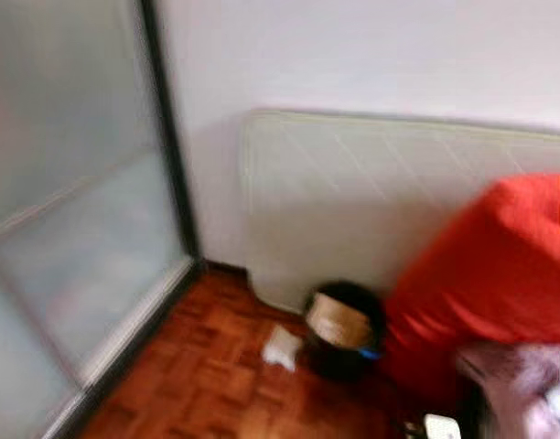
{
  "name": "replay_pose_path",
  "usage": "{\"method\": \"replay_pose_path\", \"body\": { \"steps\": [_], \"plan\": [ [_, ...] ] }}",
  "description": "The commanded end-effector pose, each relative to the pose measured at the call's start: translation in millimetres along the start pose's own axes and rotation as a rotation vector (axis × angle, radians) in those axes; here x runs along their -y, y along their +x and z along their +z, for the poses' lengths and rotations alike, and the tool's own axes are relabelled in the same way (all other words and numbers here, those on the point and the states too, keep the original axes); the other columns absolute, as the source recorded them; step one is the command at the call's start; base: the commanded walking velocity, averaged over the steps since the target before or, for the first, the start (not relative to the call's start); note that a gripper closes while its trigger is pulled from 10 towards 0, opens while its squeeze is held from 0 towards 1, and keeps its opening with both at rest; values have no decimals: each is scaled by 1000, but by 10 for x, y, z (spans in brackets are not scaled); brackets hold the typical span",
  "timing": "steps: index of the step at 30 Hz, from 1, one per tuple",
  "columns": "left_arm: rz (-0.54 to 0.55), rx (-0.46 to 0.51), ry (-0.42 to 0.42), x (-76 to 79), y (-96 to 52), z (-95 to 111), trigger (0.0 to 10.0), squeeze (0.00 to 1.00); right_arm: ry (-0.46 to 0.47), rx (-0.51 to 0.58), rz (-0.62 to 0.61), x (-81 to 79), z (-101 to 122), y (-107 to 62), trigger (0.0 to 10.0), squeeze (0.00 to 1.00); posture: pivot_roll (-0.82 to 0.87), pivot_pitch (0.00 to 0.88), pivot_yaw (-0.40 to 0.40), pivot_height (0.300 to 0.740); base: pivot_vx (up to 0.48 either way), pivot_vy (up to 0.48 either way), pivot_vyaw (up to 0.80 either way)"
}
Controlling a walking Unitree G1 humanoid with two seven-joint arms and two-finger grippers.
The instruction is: Clean up the room
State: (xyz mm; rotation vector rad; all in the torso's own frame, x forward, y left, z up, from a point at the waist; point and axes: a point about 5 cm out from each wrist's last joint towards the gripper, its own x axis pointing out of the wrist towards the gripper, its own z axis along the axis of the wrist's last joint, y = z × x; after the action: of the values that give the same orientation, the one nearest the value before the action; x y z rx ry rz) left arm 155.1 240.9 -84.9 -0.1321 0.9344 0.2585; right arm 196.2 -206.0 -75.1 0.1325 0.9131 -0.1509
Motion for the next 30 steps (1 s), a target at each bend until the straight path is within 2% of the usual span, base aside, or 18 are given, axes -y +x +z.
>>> {"method": "replay_pose_path", "body": {
  "steps": [1, 9, 11, 16, 21, 24, 27, 30],
  "plan": [
    [-9, 18, 7, 30, 14, 60, 10000, 0, 8, -5, -7, 11, -6, -1, 10000, 0, 73, 0, -31, 740, 0, 0, -788],
    [-10, 19, 38, -54, 3, 72, 10000, 0, 19, -11, -3, -22, -10, 3, 10000, 0, 79, 0, -17, 740, 0, 0, -788],
    [0, 19, 87, -91, -2, 79, 10000, 0, 19, -12, 7, -68, -17, 7, 10000, 0, 84, 0, 2, 740, 0, -131, -784],
    [-15, 11, 106, -48, 1, 62, 10000, 0, 44, -12, 8, -130, -30, 11, 10000, 0, 64, 0, 24, 740, 0, -177, -781],
    [-30, 18, 104, 24, 11, 68, 10000, 0, 25, -15, -3, -48, -13, 7, 10000, 0, 67, 0, -3, 740, 0, 0, -781],
    [-50, 2, 100, 131, 8, -15, 10000, 0, 1, -5, -13, 48, 9, -3, 10000, 0, 39, 0, -35, 740, 0, 0, -779],
    [-73, -13, 106, 221, 6, -67, 10000, 0, -2, -3, -40, 144, 11, -16, 10000, 0, 2, 0, -25, 740, 0, 0, -773],
    [-133, -26, 214, 265, 6, -71, 10000, 0, 59, 10, -82, 194, -10, -28, 10000, 0, -45, 17, 42, 740, 0, 0, -769]
  ]
}}
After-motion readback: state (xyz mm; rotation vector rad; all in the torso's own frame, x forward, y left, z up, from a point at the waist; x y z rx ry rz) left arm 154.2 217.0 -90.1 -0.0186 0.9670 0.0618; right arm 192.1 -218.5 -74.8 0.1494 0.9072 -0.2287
